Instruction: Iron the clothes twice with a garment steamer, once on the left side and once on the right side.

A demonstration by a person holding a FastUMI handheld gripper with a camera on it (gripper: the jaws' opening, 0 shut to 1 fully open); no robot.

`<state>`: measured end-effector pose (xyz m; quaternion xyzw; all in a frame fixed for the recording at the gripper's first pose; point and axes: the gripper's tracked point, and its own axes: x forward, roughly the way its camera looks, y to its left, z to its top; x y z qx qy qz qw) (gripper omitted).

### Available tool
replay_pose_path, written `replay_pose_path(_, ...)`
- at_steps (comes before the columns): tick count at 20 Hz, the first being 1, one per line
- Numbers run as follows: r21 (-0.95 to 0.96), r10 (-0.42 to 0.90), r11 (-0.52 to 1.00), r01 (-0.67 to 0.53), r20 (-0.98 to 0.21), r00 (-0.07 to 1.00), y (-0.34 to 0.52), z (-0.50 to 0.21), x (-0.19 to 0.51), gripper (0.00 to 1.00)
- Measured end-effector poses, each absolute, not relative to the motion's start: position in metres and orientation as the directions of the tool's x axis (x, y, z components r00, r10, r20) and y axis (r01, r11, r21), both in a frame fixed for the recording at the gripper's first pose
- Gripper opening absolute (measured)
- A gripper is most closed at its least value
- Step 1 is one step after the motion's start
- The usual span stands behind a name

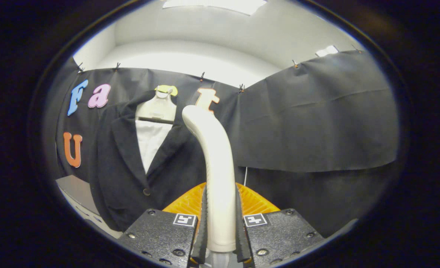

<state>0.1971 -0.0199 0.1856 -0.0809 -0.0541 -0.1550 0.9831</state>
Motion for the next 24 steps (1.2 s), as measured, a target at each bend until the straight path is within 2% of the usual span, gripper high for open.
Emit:
replay_pose_path(5,-0.18,-0.251,0.942,0.282,0.179,0.951,-0.024,0.223,0.263,0.33)
replay_pose_path(10,-0.242,-0.208,0.939,0.244,0.165,0.964,-0.011,0.21,0.305,0.34)
replay_pose_path(18,-0.304,-0.201,0.924,0.23,0.126,0.971,-0.011,0.147,0.272,0.33)
replay_pose_path(24,-0.329,-0.211,0.92,0.213,0.043,0.977,-0.012,0.097,0.25,0.34)
